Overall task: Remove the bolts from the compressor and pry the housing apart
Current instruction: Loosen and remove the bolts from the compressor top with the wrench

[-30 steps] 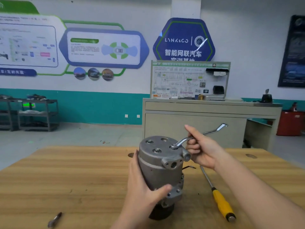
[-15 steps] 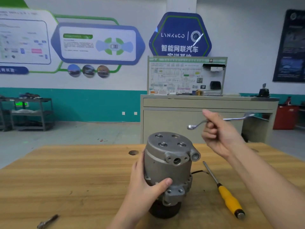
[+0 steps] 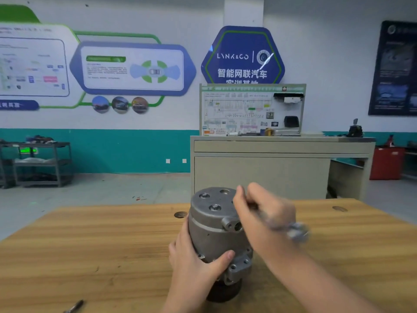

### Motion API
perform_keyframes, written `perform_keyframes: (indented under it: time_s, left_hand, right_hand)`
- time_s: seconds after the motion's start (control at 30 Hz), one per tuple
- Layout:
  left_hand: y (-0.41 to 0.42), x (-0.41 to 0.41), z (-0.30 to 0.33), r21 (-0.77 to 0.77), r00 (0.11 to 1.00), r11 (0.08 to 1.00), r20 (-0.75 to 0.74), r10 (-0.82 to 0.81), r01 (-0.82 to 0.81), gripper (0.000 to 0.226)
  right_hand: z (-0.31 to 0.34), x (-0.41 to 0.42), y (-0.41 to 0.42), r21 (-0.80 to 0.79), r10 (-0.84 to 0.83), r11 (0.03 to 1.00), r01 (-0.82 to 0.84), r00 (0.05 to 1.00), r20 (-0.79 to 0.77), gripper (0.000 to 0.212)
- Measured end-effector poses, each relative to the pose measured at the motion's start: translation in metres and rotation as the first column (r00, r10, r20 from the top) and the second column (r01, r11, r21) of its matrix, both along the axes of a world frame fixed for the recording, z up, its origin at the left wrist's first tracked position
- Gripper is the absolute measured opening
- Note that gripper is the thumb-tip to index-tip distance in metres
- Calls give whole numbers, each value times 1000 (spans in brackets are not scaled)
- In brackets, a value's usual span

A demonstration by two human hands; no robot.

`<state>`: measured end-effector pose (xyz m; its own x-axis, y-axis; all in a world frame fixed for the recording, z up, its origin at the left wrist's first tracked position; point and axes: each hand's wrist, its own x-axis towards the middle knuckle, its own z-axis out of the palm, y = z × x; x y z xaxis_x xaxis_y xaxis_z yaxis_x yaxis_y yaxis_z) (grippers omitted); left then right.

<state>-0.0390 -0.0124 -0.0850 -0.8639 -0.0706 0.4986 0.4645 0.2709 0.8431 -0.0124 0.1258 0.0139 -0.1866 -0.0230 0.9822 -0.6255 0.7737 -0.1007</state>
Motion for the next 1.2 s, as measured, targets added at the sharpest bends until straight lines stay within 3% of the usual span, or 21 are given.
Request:
perform_keyframes:
  time_s: [0.1, 0.2, 0.27, 0.33, 0.4, 0.5, 0.57, 0.67, 0.77, 0.8, 0.87, 1.0, 1.1, 1.2]
  left_hand:
    - [4, 3, 3, 10, 1000, 1000, -14, -25, 25, 121]
    - [10, 9, 1, -85, 996, 996, -88, -24, 17, 144]
    - [11, 7, -1, -166, 989, 986, -137, -52, 29, 144]
    - [4, 1, 0, -138, 977, 978, -125, -172, 155, 139]
    - [-8, -5, 2, -107, 950, 952, -102, -297, 286, 133]
    - [-23, -8, 4, -114, 911, 907, -22, -411, 407, 126]
    - [-23, -8, 4, -111, 894, 888, 5, -449, 447, 128]
    - [-17, -10, 2, -83, 904, 901, 9, -427, 426, 135]
    - [-12, -11, 2, -89, 927, 924, -19, -375, 372, 139]
    - [-12, -11, 2, -89, 931, 928, -17, -364, 361, 139]
    - [-12, -10, 0, -55, 936, 935, 2, -351, 350, 133]
    - [-15, -10, -1, 35, 981, 981, -1, -192, 192, 89]
    - [-14, -9, 0, -9, 997, 997, -15, -75, 75, 90]
    - [-10, -7, 0, -32, 998, 998, -27, -49, 48, 106]
  right_hand:
    - [-3, 6, -4, 93, -73, 993, 73, 997, -5, 50]
    - [-10, 6, 3, -118, 7, 993, 3, 996, 85, 43]
    - [-13, 4, 15, -258, 146, 961, -95, 972, 186, 48]
    - [-12, 1, 28, -422, 355, 878, -224, 897, 264, 48]
    - [-5, -3, 43, -662, 640, 667, -342, 718, 274, 40]
    - [6, -22, 59, -935, 940, 266, -234, 279, 197, 23]
    - [13, -35, 61, -971, 972, 205, -120, 139, 188, 20]
    - [21, -46, 59, -977, 976, 173, -127, 155, 152, 21]
    - [24, -43, 60, -979, 944, 33, -200, 329, -35, 25]
    - [22, -40, 60, -974, 913, 57, -220, 406, -38, 28]
    - [16, -32, 55, -940, 824, 238, -244, 563, 63, 37]
    - [4, -14, 38, -779, 614, 571, -260, 765, 194, 48]
    - [5, -6, 31, -595, 424, 774, -217, 875, 232, 44]
    - [2, 1, 28, -406, 237, 907, -118, 936, 260, 39]
